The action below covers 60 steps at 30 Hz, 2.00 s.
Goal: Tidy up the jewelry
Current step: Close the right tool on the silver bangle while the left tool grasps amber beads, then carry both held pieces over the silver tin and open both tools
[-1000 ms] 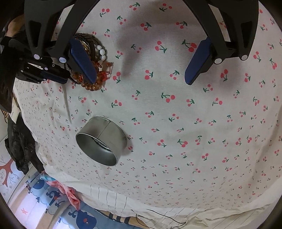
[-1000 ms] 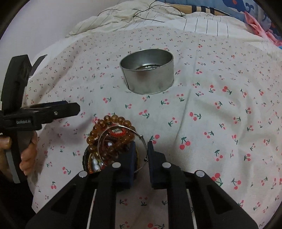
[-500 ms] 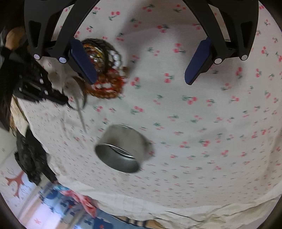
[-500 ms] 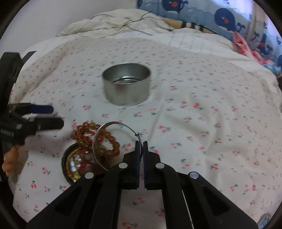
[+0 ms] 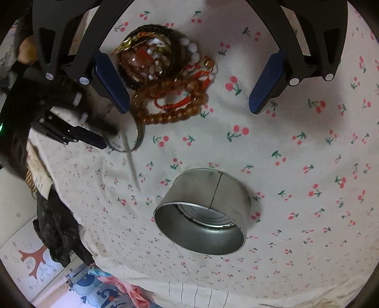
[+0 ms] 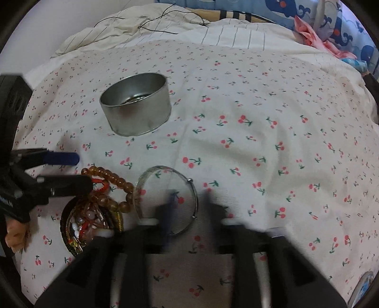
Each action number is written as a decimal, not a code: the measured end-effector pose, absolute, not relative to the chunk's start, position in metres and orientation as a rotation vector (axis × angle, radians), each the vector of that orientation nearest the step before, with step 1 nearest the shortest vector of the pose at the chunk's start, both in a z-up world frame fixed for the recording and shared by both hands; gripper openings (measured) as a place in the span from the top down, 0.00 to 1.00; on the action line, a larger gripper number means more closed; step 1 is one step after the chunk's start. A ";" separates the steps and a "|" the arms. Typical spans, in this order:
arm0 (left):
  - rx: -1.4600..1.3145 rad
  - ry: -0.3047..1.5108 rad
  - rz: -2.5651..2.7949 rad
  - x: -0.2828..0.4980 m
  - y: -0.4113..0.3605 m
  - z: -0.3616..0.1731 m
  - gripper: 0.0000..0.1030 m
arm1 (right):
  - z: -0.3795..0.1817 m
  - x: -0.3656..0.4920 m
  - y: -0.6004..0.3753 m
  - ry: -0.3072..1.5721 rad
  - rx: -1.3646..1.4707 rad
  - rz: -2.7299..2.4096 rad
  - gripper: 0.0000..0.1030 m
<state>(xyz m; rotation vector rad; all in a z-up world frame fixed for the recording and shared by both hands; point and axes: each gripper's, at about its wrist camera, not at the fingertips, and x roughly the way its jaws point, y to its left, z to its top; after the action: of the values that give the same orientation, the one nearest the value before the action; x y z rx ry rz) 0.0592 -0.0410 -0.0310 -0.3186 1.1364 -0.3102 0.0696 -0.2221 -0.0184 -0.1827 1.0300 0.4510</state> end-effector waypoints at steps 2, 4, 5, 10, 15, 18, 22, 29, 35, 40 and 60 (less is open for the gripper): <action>-0.335 1.163 -0.317 0.068 -0.042 -0.034 0.06 | -0.022 0.069 -0.218 1.038 -0.198 0.456 0.52; -0.315 1.176 -0.318 0.073 -0.046 -0.034 0.16 | -0.026 0.071 -0.217 1.049 -0.201 0.456 0.57; -0.296 1.183 -0.316 0.075 -0.047 -0.033 0.30 | -0.027 0.072 -0.218 1.054 -0.191 0.457 0.62; -0.321 1.233 -0.343 0.077 -0.043 -0.040 0.76 | -0.028 0.075 -0.219 1.066 -0.168 0.470 0.74; -0.291 1.243 -0.400 0.072 -0.057 -0.036 0.61 | -0.029 0.076 -0.221 1.072 -0.149 0.469 0.74; -0.296 1.228 -0.393 0.072 -0.057 -0.038 0.63 | -0.029 0.075 -0.220 1.070 -0.150 0.469 0.74; -0.328 1.175 -0.380 0.072 -0.051 -0.032 0.90 | -0.027 0.076 -0.221 1.062 -0.136 0.473 0.90; -0.339 1.095 -0.387 0.069 -0.048 -0.010 0.90 | -0.020 0.076 -0.226 1.039 -0.094 0.485 0.94; -0.368 1.011 -0.383 0.058 -0.024 0.015 0.90 | -0.013 0.076 -0.228 1.012 -0.070 0.487 0.94; -0.379 0.997 -0.371 0.055 -0.014 0.020 0.90 | -0.006 0.074 -0.235 0.992 -0.017 0.504 0.94; -0.434 0.895 -0.440 0.066 0.000 0.070 0.90 | 0.047 0.071 -0.237 0.791 0.200 0.652 0.95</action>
<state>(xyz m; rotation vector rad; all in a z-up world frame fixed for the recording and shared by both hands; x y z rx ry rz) 0.0664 -0.0001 0.0700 -0.4344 0.8946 -0.4401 0.0711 -0.2366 0.0473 0.2000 0.7913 0.6518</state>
